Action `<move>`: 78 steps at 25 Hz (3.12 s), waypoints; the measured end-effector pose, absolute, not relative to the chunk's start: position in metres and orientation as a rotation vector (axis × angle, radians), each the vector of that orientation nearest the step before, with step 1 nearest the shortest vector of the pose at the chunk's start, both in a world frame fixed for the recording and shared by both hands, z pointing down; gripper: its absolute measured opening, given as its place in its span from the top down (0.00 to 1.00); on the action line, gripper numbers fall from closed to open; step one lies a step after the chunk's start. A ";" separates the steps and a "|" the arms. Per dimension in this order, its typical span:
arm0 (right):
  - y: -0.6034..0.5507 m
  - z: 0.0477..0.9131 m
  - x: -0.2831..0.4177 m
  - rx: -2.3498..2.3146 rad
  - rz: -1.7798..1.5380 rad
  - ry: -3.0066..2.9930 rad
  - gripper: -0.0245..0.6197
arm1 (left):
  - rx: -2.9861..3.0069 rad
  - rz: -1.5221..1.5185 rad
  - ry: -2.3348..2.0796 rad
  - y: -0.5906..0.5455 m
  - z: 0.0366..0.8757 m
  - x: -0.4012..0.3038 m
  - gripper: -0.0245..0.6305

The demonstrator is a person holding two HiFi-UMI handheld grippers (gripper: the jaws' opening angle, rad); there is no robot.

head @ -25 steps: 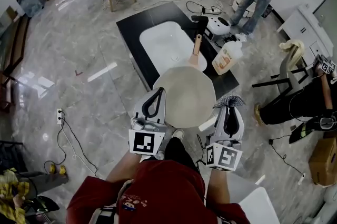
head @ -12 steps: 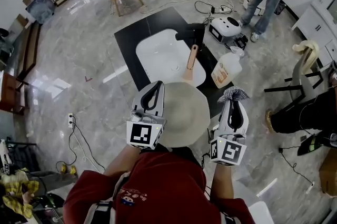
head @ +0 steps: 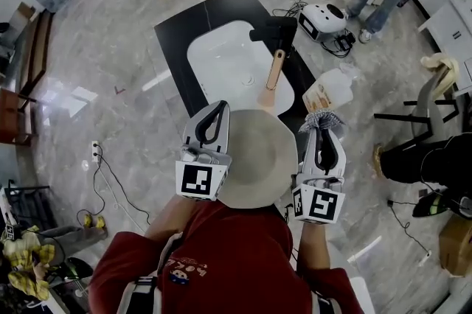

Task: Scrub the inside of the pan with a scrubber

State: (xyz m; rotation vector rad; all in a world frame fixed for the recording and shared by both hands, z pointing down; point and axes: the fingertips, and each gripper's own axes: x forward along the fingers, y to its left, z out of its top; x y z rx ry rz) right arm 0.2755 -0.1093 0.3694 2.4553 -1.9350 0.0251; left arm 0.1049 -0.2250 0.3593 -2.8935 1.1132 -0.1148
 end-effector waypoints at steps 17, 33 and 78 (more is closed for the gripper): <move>-0.161 0.461 0.196 2.045 0.412 -2.085 0.85 | -2.915 -0.280 1.214 -0.230 0.421 0.059 0.96; -0.175 0.580 0.186 1.909 0.735 -1.837 0.85 | -2.920 -0.353 1.379 -0.225 0.447 0.010 0.95; -0.166 0.579 0.019 1.026 0.592 -2.445 0.85 | -2.963 -0.571 1.497 -0.170 0.514 -0.045 0.95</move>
